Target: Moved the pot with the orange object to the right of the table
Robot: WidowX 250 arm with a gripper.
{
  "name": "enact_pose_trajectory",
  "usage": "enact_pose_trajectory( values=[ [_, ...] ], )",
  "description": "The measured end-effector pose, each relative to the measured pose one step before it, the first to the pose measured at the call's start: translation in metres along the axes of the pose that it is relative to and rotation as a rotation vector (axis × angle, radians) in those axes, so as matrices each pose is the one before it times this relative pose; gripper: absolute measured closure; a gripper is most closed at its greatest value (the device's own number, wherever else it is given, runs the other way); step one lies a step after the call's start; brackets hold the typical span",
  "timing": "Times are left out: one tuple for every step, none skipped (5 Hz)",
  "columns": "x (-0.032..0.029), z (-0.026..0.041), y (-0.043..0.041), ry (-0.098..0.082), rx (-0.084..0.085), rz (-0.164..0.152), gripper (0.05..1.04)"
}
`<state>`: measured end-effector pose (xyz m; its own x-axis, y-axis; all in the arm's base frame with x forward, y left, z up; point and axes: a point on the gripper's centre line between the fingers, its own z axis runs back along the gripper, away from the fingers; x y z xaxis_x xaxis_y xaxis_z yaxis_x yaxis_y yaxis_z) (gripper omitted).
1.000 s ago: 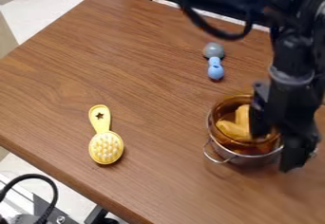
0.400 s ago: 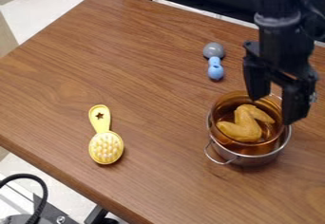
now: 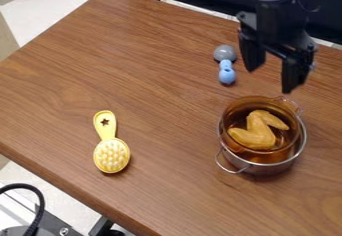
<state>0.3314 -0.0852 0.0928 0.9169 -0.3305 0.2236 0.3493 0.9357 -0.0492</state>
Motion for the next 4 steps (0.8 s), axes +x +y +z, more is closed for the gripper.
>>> enact_pose_trajectory(
  values=[
    [-0.00770,-0.00841,0.01693,0.0163,0.0438,0.0337,0.084],
    [-0.00896,-0.00003,0.02782,0.0180,-0.0011,0.0278,0.084],
    [-0.01495,0.00254,0.03136,0.0389,-0.0195,-0.0080,0.084],
    [-0.01019,0.00751,0.02794,0.0064,-0.0238,-0.0131,0.084]
  ],
)
